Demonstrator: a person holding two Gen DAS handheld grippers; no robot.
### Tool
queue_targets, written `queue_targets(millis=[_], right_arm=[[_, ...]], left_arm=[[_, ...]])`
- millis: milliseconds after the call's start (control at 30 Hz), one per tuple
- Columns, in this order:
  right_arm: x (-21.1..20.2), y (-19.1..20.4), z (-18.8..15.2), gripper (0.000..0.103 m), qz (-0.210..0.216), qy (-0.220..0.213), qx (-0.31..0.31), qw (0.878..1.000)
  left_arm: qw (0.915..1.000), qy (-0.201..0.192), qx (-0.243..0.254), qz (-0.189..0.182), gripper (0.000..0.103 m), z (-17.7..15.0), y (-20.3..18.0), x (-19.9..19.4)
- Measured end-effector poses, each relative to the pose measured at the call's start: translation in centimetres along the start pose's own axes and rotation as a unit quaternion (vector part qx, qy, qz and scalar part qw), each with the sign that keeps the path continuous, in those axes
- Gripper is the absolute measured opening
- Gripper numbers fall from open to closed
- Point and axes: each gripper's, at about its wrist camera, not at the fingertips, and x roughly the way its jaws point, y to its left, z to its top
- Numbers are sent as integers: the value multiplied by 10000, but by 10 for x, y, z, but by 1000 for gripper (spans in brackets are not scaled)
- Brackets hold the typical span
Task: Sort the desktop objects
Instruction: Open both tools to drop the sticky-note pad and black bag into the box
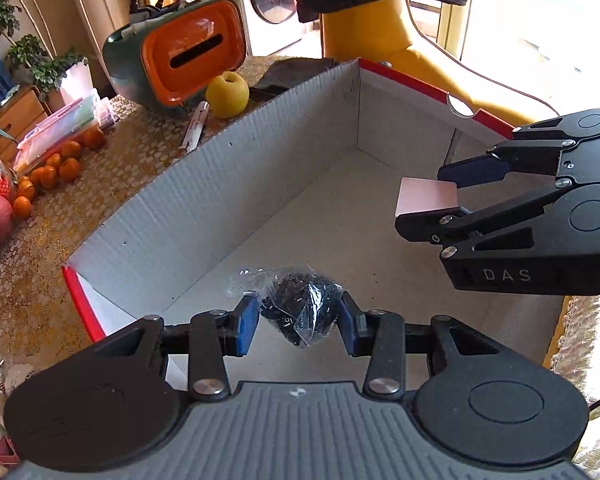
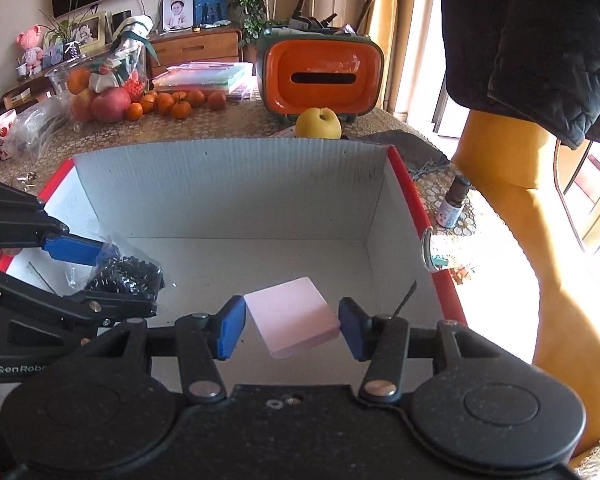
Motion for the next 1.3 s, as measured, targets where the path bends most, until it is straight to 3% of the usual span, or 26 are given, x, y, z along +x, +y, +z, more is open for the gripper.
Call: queue_targets(millis=[333,500,633,800,1300], right_arm=[[9,2,0,51,-3,467,-247,9986],[11,4,-2,51,-33,610,-245,9978],[12,4,-3,51,-15,653,-206,9977],[12,4,-6,55,-9,679,-123,9976],[-36,11,0,62,105,289,2,9995]], left_arm=[[9957,902,32,-206,41,4,0,30],[9942,1050,33,-227,42,2,0,33],[9943,1045,80,-215,44,0,-1,31],[9949,972,71,-265,64,-1,-4,23],[9987,371,-131,-320,64,-6,1,-32]])
